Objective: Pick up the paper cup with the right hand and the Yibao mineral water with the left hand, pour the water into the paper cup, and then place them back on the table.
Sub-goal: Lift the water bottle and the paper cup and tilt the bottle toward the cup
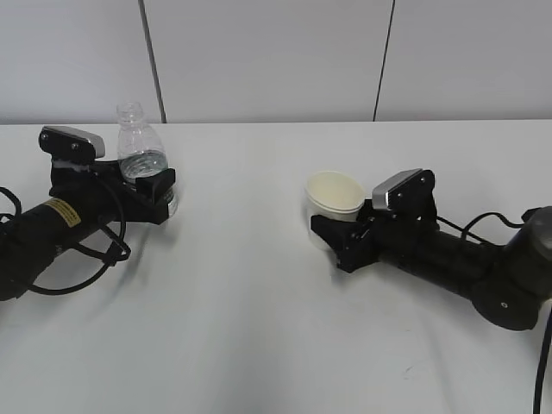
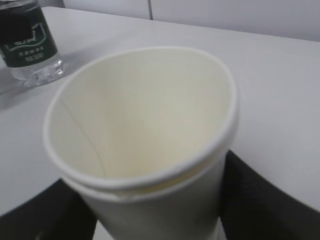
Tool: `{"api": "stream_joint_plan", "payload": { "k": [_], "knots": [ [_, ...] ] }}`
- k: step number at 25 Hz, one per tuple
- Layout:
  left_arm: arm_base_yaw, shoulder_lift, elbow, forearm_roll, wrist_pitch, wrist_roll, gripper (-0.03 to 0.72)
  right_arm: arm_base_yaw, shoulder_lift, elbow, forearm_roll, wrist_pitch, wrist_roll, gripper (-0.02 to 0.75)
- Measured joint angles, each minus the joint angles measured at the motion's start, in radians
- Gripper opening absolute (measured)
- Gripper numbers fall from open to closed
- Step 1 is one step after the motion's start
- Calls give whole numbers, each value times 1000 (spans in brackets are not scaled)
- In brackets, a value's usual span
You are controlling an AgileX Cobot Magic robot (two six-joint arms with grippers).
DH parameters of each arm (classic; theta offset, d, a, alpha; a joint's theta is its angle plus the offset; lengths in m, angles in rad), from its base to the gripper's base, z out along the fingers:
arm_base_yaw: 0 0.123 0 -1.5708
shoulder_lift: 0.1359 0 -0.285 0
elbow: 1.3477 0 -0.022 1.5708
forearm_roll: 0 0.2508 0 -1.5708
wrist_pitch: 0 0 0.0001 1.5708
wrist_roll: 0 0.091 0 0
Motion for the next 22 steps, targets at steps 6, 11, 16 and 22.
{"api": "stream_joint_plan", "payload": {
  "k": [6, 11, 16, 22],
  "knots": [
    [0, 0, 0, -1, 0, 0, 414, 69, 0, -36, -46, 6, 17, 510],
    [0, -8, 0, 23, 10, 0, 410, 98, 0, -61, -88, 6, 30, 510],
    [0, -60, 0, 87, 58, 0, 409, 100, 1, -90, -134, 6, 93, 510],
    [0, -150, 0, 169, 180, 0, 407, 100, 5, -127, -169, 6, 152, 510]
  ]
}}
